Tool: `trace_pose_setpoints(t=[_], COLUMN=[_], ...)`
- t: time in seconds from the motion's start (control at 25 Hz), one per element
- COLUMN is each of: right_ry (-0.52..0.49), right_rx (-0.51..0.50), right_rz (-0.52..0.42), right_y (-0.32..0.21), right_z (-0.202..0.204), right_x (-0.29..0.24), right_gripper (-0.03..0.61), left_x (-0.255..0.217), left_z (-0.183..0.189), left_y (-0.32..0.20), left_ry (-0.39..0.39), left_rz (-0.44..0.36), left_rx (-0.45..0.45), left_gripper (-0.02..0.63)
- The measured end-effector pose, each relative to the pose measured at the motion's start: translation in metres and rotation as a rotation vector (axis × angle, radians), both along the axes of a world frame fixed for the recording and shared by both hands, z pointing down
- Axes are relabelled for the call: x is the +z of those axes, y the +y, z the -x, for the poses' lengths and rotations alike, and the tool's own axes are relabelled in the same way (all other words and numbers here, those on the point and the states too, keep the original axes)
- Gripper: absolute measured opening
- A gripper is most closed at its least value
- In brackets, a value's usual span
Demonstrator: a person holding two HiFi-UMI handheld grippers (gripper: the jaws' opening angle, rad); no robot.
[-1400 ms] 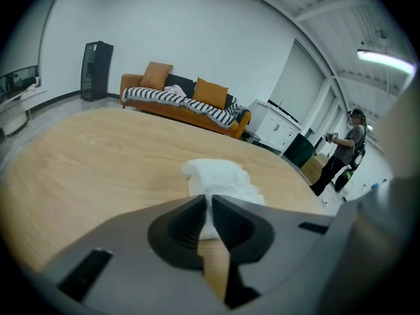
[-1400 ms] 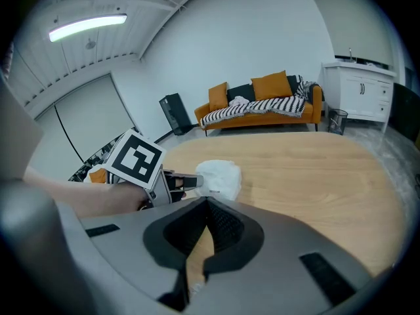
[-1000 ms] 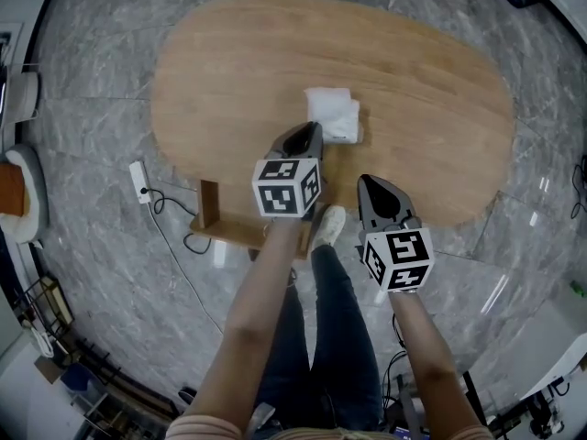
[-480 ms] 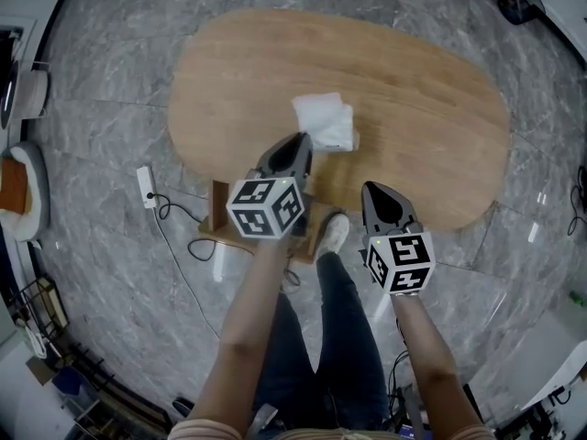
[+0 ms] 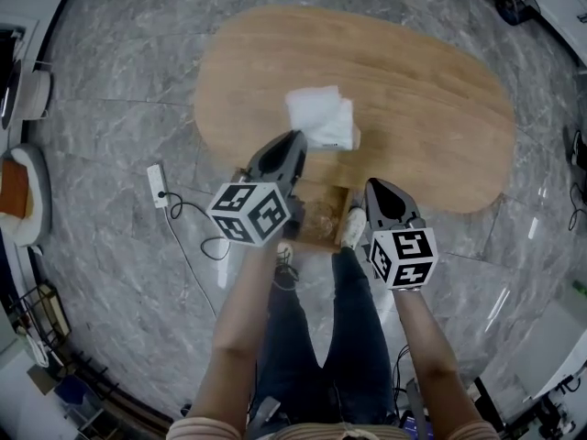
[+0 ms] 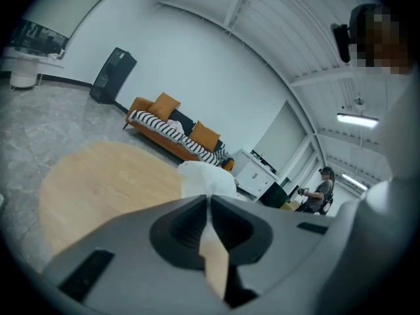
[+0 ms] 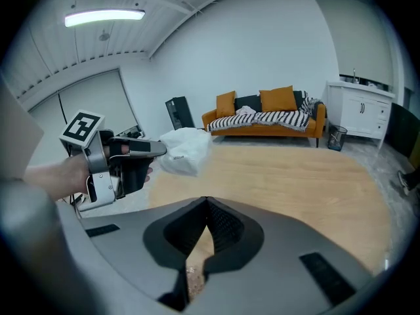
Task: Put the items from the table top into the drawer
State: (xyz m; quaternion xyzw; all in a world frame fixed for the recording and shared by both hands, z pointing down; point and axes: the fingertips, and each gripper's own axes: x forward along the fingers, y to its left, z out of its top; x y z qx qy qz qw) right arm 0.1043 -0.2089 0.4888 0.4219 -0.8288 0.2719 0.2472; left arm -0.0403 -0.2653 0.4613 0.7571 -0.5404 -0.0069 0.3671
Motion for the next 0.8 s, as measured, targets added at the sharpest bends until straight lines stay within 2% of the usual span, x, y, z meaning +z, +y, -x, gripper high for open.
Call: trace_pose_setpoints(t=[0.24,0.48,0.8], right_ry=[0.004,0.012,0.044], right_rx=[0.013,0.025,0.049], right_rz=[-0.011,-0.005,0.039], right_y=[0.038,0.083,0.141], right_z=[0.057,0.11,0.147], right_x=[-0.008,-0.002,0.021], right_gripper=[0.0,0.0,0.0], left_x=[-0.008,0.008,0.05], left_z=[0.058,0.11,0.147], left_y=[0.05,0.103,0.164], left_ry=[0.008,0.016,0.014], left_rz=[-0.001,0.027,0.099], left_rx=[0.039,0.064,0.108], left_gripper=[0.028,0.028,0.028])
